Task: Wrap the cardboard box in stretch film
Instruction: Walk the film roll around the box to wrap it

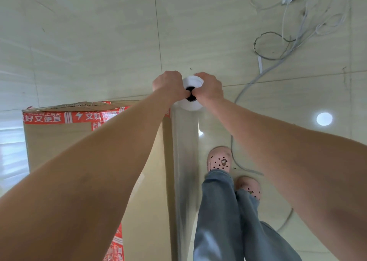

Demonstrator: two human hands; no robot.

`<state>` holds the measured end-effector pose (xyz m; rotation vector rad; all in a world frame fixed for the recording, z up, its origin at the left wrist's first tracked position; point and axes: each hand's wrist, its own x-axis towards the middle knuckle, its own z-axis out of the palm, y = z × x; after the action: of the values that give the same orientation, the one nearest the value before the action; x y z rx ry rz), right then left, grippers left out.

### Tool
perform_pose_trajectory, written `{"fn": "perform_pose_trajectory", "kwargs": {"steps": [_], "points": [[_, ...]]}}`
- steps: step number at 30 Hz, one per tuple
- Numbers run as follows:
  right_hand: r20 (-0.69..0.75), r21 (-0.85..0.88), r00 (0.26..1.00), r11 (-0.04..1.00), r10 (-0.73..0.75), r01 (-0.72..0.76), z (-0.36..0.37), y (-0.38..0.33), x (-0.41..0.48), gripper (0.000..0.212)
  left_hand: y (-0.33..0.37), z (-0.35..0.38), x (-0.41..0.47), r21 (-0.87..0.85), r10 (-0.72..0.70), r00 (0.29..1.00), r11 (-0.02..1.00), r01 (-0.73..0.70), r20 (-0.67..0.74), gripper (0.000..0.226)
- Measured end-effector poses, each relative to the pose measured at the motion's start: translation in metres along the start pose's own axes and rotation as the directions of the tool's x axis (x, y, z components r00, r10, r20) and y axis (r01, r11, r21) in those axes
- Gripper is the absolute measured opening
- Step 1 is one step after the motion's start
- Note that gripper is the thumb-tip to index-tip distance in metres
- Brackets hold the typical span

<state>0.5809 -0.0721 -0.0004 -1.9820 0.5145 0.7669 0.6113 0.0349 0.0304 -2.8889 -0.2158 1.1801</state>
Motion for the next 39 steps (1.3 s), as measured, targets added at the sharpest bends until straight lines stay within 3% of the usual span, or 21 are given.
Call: {"fn": "perform_pose_trajectory", "kwargs": {"steps": [4, 7, 10, 13, 16, 20, 23, 26, 28, 30, 33, 39], "points": [[-0.044, 0.21, 0.999, 0.977, -0.012, 0.021, 0.01, -0.007, 0.003, 0.066, -0.012, -0.016, 0.008, -0.025, -0.013, 0.999, 1.0, 0.015, 0.05, 0.033], [0.049, 0.309, 0.98, 0.93, 0.195, -0.2, 0.018, -0.009, 0.005, 0.082, -0.01, -0.022, 0.013, -0.016, 0.141, 0.989, 0.99, -0.14, 0.05, 0.029], [0.172, 0.338, 0.944, 0.883, 0.283, -0.326, 0.016, -0.012, 0.009, 0.063, -0.005, -0.023, 0.015, -0.048, 0.289, 0.956, 0.957, -0.287, 0.047, 0.046], [0.101, 0.191, 0.983, 0.967, 0.151, -0.168, 0.011, -0.015, 0.014, 0.038, -0.003, -0.021, 0.016, -0.029, 0.302, 0.953, 0.953, -0.303, -0.035, 0.034], [0.056, -0.001, 0.998, 1.0, -0.024, 0.024, 0.009, -0.029, 0.017, 0.042, -0.013, -0.018, 0.02, 0.001, 0.222, 0.964, 0.974, -0.224, -0.145, 0.026], [0.062, -0.245, 0.969, 0.937, -0.241, 0.249, 0.01, -0.053, 0.018, 0.053, -0.031, -0.018, 0.026, -0.135, 0.069, 0.987, 0.987, -0.089, -0.148, 0.016], [0.107, -0.348, 0.912, 0.844, -0.396, 0.408, 0.014, -0.071, 0.019, 0.042, -0.046, -0.02, 0.029, -0.247, -0.017, 0.981, 0.968, -0.032, -0.195, 0.022], [0.116, -0.375, 0.918, 0.839, -0.379, 0.394, 0.027, -0.076, 0.021, 0.047, -0.06, -0.021, 0.031, -0.279, -0.043, 0.983, 0.96, -0.009, -0.181, 0.035], [0.106, -0.338, 0.973, 0.913, -0.205, 0.229, 0.033, -0.074, 0.022, 0.061, -0.063, -0.022, 0.033, -0.262, 0.009, 0.99, 0.964, -0.047, -0.144, 0.046], [0.113, -0.271, 0.987, 0.953, -0.112, 0.139, 0.037, -0.072, 0.025, 0.062, -0.061, -0.025, 0.035, -0.229, 0.091, 0.984, 0.965, -0.125, -0.153, 0.053], [0.106, -0.322, 0.98, 0.927, -0.168, 0.193, 0.037, -0.074, 0.03, 0.055, -0.055, -0.026, 0.039, -0.151, 0.153, 0.97, 0.972, -0.183, -0.19, 0.044], [0.218, -0.501, 0.915, 0.766, -0.339, 0.403, 0.027, -0.094, 0.038, 0.042, -0.063, -0.035, 0.046, -0.268, -0.008, 0.991, 0.963, -0.029, -0.136, 0.025]]}}
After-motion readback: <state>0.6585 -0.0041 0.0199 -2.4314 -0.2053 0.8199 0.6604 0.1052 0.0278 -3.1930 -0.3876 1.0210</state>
